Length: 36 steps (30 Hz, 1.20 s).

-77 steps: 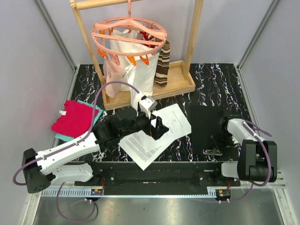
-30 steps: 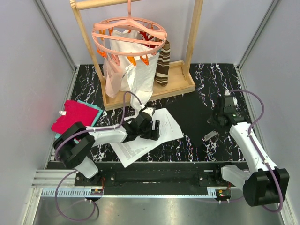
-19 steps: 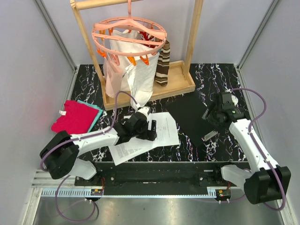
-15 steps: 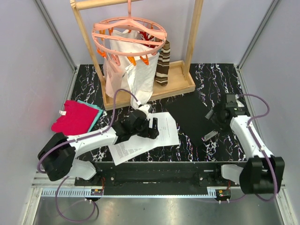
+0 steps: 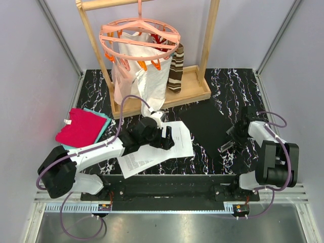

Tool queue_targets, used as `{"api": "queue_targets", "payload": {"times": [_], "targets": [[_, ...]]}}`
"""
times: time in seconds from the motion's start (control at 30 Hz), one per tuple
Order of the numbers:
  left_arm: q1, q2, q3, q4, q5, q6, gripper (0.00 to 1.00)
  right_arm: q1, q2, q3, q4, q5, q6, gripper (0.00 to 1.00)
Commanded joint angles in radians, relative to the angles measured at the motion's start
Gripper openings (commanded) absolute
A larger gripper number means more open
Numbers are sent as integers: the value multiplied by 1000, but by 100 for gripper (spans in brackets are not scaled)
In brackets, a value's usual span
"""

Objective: Put the files into the folder

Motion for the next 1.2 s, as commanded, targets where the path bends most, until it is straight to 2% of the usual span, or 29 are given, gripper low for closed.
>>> {"api": "queue_targets", "payload": {"times": [0.0, 0.07, 0.27, 0.4, 0.5, 0.63, 0.67, 0.87, 1.0, 1.17], "targets": [[-3, -31, 15, 61, 23, 22, 89, 2, 25, -45, 48, -59, 27, 54], [-4, -26, 24, 63, 30, 22, 89, 2, 36, -54, 39, -75, 22, 50], [-3, -8, 33, 73, 40, 25, 89, 2, 16, -96, 20, -41, -11, 63], [-3, 7, 44, 75, 40, 22, 89, 2, 4, -114, -14, -43, -10, 63], [-4, 21, 58, 81, 36, 19, 89, 2, -4, -128, -17, -43, 2, 56], [-4, 49, 84, 92, 36, 8, 89, 2, 47, -94, -15, -41, -11, 39], [-4, 61, 90, 92, 47, 7, 89, 2, 56, -82, -12, -41, -19, 32], [-1, 99, 154, 69, 38, -11, 89, 2, 59, -73, 0, -7, -53, 7], [0, 144, 236, 26, 41, -2, 91, 2, 42, -24, -59, 77, -99, 0], [12, 213, 286, 29, 102, -38, 91, 2, 31, 114, -57, 350, -240, 0]]}}
